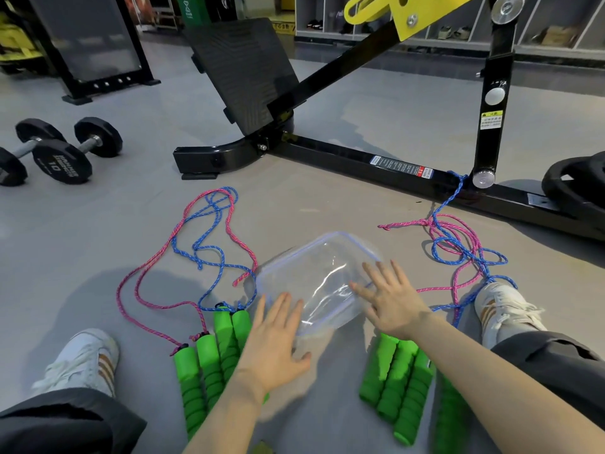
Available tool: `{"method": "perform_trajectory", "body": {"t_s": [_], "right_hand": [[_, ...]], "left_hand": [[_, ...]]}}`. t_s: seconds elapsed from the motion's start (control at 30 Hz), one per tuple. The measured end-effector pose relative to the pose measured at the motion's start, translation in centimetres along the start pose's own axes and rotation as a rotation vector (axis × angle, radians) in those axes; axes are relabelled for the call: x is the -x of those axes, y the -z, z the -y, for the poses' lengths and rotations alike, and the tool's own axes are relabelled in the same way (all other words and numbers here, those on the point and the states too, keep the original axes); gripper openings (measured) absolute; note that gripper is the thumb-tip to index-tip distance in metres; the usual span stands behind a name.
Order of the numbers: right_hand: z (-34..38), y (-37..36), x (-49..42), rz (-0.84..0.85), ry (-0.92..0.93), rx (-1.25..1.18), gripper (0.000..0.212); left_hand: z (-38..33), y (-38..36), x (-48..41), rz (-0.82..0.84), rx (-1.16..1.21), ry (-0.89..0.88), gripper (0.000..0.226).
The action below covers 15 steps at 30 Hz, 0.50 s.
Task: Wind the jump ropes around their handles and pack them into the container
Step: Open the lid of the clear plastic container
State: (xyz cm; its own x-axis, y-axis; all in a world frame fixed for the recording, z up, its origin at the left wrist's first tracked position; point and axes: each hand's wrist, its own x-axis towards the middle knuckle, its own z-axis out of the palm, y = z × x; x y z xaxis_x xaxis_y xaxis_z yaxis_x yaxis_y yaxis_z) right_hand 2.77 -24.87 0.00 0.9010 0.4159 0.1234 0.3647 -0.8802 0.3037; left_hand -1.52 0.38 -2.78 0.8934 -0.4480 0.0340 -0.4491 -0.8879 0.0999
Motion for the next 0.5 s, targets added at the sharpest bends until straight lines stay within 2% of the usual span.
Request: {"method": "perform_trajectory", "body": {"t_s": [0.1,0.23,0.33,0.4,0.5], "right_hand": [[2.4,0.3,-0.2,-0.074,-0.1,-0.092,0.05],[5.4,0.0,1.2,-0.166,-0.063,-0.256,0.051],[5.4,0.0,2.0,0.002,-0.04,-0.346,0.076],[4.2,0.2,1.6,0.152,0.005,-0.361,0.097],[3.2,0.0,0.7,0.19,0.082,-0.164,0.107]], "left_hand": [[-2.3,-0.7,0.5,-0.088,-0.007,-0.093,0.077],[-2.1,-2.2,0.5,-0.258,-0.02,-0.106,0.073],[-0.6,-2.5,0.2,-0.249,-0.024,-0.046,0.091],[-0.4,-2.6,0.2,-0.259,-0.049,-0.043,0.09],[-1.6,-2.9,0.3,-0.271,-0.062,-0.016,0.086]]}}
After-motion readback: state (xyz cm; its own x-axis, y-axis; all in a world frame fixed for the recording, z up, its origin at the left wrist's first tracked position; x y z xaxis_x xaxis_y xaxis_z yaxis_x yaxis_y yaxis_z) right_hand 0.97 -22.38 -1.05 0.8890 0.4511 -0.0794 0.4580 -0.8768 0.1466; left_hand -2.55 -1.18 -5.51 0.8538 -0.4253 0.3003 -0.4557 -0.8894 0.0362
